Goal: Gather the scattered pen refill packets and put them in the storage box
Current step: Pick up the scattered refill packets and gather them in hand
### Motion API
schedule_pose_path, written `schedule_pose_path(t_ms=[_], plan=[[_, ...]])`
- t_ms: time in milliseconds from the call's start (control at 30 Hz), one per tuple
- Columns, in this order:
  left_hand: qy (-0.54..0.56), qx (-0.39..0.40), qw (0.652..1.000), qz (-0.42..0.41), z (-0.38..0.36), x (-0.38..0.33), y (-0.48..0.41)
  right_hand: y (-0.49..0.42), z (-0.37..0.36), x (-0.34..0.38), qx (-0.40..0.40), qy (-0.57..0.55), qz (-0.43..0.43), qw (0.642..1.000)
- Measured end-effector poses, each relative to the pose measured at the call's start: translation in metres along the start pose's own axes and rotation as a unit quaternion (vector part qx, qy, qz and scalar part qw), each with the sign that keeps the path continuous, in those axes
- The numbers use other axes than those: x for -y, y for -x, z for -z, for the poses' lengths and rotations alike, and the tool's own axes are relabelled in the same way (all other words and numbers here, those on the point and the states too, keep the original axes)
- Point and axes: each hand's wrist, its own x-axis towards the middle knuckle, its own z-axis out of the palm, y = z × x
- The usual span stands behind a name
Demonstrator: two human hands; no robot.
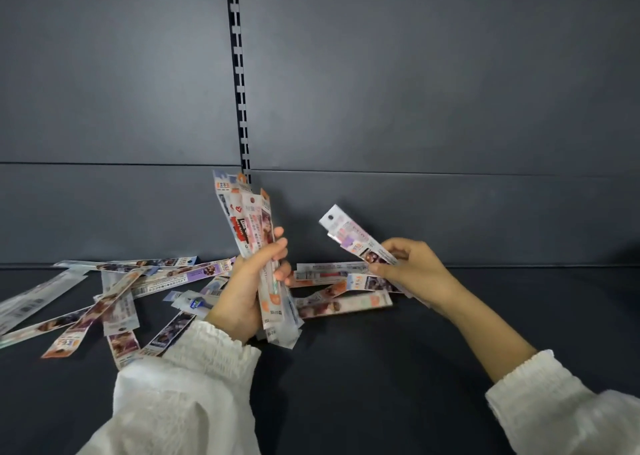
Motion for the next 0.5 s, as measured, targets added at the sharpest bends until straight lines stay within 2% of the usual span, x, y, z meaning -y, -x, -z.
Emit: schedule_pose_path(t_ms=[133,300,400,500], plan=[[-0.021,-0.008,0.999,0.026,-0.012,0.009,0.005,0.008,-0.009,0.018,-0.027,-0.165,-0.027,0.986],[-0.068,0.008,0.997,0.026,-0.020,0.017,0.006,0.018,-0.025,0.038,0.061,-0.386,-0.084,0.917],[-0.093,0.042,0.994,0.028,-0.026,0.016,0.012,0.024,-0.036,0.042,0.115,-0.411,-0.093,0.900],[-0.105,0.052,0.993,0.018,-0.030,0.014,0.018,0.030,-0.046,0.042,0.107,-0.376,-0.090,0.916]])
